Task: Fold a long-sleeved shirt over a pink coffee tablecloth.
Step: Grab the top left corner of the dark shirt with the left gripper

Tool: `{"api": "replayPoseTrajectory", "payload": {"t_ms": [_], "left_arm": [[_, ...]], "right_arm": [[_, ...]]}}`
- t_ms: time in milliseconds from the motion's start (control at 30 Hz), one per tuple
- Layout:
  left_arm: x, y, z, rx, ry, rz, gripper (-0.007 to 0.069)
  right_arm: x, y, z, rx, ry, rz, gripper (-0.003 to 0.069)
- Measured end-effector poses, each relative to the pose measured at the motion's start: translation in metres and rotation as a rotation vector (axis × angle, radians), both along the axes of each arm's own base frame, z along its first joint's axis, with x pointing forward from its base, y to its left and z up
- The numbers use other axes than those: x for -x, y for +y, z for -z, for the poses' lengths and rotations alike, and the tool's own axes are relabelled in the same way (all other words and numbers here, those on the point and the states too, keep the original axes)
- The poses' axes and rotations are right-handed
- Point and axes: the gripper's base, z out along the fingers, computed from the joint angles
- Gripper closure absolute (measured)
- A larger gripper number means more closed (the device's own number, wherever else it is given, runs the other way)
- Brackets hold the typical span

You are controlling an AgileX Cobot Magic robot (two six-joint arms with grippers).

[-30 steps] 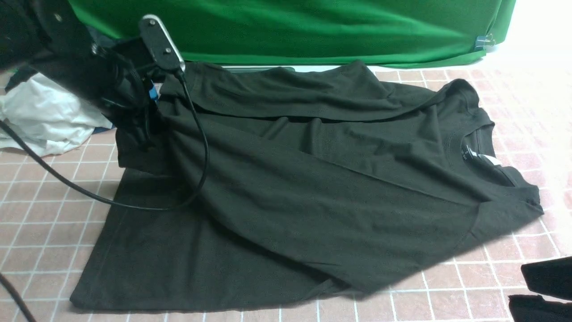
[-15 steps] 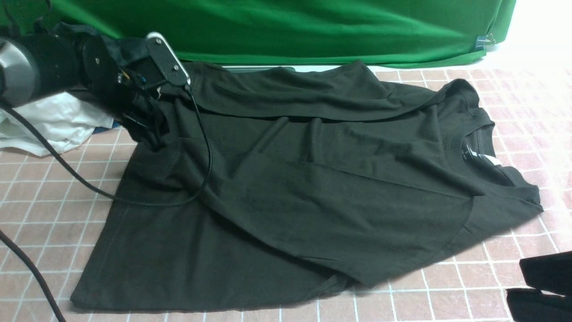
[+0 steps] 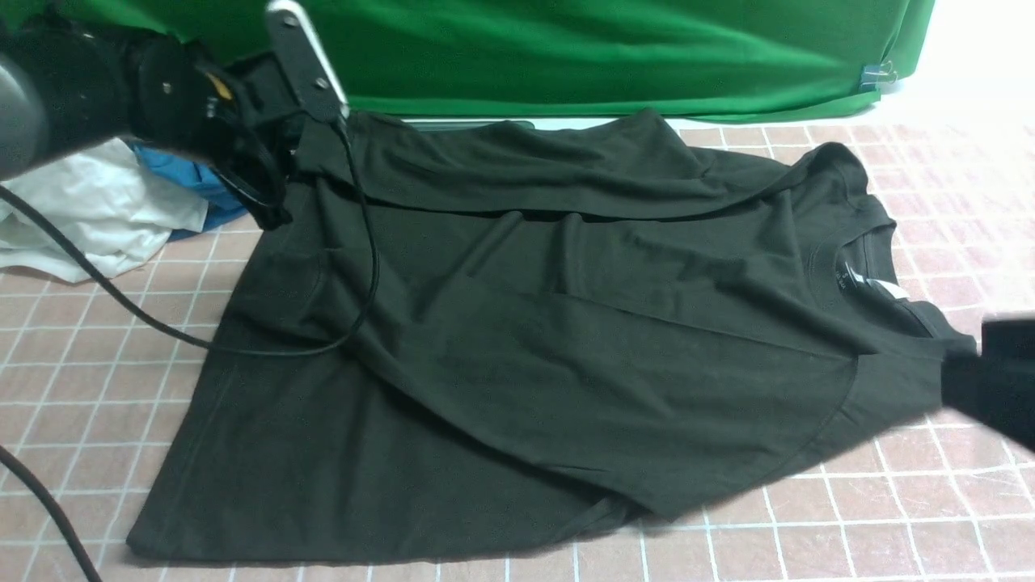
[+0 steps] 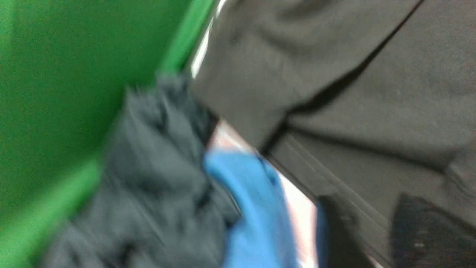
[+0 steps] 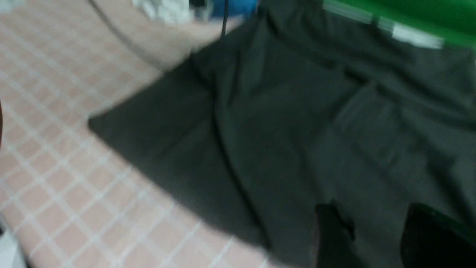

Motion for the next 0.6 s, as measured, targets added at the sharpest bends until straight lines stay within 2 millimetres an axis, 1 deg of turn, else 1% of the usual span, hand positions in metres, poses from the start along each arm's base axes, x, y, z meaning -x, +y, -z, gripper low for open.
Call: {"api": "replayPoseTrajectory", "payload": {"t_ms": [33, 67, 100, 167, 233, 267, 333, 367, 400, 467, 533, 600], "left_arm": [[-0.004, -0.005, 0.004, -0.042, -0.029, 0.056, 0.0557], [-0.007, -0.006, 0.006, -0.057, -0.050, 0.075, 0.0578], [-0.011, -0.007, 0.012, -0.075, -0.059, 0.096, 0.0590], [-0.016, -0.008, 0.023, -0.093, -0.070, 0.116, 0.0580], [-0.021, -0.009, 0.037, -0.108, -0.060, 0.133, 0.0541], [-0.022, -0.009, 0.040, -0.111, -0.057, 0.136, 0.0530], [-0.028, -0.010, 0.057, -0.127, -0.065, 0.155, 0.0442], [-0.031, -0.010, 0.064, -0.136, -0.082, 0.166, 0.0384], [-0.033, -0.011, 0.066, -0.139, -0.089, 0.170, 0.0361], [-0.036, -0.011, 0.074, -0.153, -0.111, 0.185, 0.0289], [-0.039, -0.012, 0.079, -0.172, -0.131, 0.204, 0.0241], [-0.040, -0.012, 0.087, -0.201, -0.131, 0.233, 0.0223]], "right_arm": [[-0.001, 0.001, -0.003, -0.013, -0.031, -0.001, 0.0397], [-0.002, 0.001, -0.004, -0.019, -0.046, -0.002, 0.0397], [-0.002, 0.001, -0.005, -0.023, -0.058, -0.003, 0.0397], [-0.002, 0.001, -0.005, -0.023, -0.064, -0.004, 0.0397], [-0.002, 0.001, -0.006, -0.024, -0.067, -0.004, 0.0397], [-0.002, 0.001, -0.006, -0.024, -0.068, -0.004, 0.0397], [-0.002, 0.001, -0.006, -0.023, -0.069, -0.004, 0.0397], [-0.002, 0.001, -0.006, -0.023, -0.070, -0.003, 0.0397], [-0.002, 0.001, -0.006, -0.023, -0.070, -0.004, 0.0397], [-0.002, 0.001, -0.006, -0.024, -0.070, -0.003, 0.0397], [-0.002, 0.001, -0.006, -0.027, -0.065, 0.001, 0.0397], [-0.002, 0.000, -0.005, -0.033, -0.050, 0.012, 0.0397]]}}
